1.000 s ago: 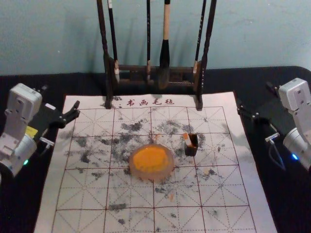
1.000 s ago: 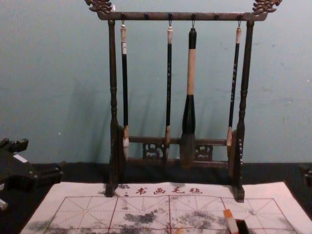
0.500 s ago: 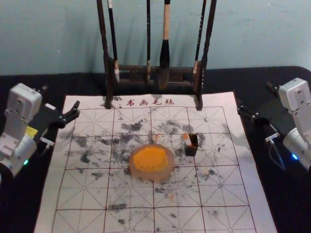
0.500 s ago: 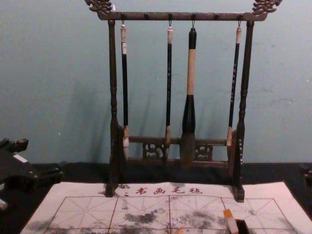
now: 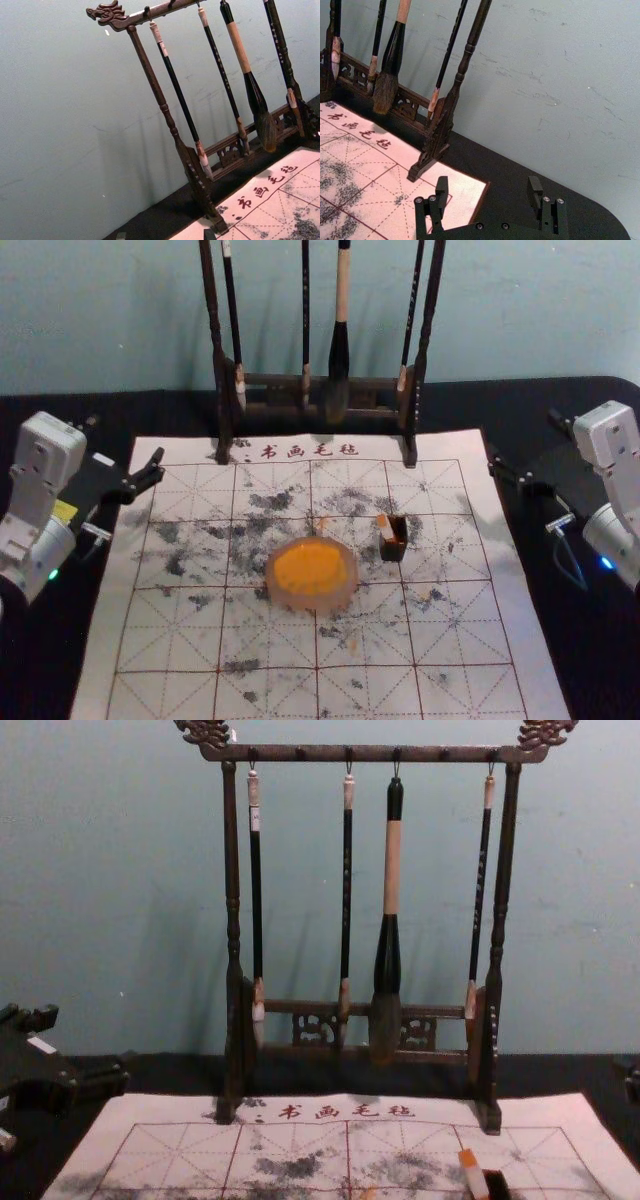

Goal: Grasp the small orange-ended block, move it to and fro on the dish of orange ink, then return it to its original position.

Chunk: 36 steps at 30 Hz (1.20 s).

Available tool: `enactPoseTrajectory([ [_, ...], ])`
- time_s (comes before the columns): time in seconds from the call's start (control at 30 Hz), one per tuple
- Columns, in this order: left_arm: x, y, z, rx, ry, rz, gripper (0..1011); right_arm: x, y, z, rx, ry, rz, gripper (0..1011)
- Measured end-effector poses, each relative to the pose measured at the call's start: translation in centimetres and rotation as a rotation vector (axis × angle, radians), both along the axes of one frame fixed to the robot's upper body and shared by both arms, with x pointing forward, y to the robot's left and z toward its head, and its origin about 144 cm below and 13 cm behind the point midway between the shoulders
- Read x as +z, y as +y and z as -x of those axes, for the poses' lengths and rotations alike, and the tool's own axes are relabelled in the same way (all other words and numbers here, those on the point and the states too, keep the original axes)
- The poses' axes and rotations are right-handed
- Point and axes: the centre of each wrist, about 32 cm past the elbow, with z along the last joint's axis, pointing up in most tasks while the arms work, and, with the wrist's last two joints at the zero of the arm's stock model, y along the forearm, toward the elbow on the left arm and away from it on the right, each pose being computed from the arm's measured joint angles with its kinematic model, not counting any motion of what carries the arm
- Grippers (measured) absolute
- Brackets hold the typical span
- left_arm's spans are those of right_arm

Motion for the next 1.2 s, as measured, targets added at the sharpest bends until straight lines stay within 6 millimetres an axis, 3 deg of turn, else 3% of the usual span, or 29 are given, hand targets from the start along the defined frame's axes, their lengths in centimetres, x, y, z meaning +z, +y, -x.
enactPoseTrajectory([
  [0.47,0.0,0.0,0.0,0.000,0.000,0.000,1001,0.0,0.3,0.6,-0.005,0.015,-0.008,1000],
  [0.77,0.0,0.0,0.0,0.000,0.000,0.000,1001,0.0,1.8,3.9,0.056,0.036,-0.014,1000],
  [1.0,0.0,0.0,0.0,0.000,0.000,0.000,1001,-0.9,3.9,7.0,0.161,0.015,0.030,1000],
  [1.2,0.0,0.0,0.0,0.000,0.000,0.000,1001,-1.9,5.4,8.7,0.221,0.011,0.061,1000],
])
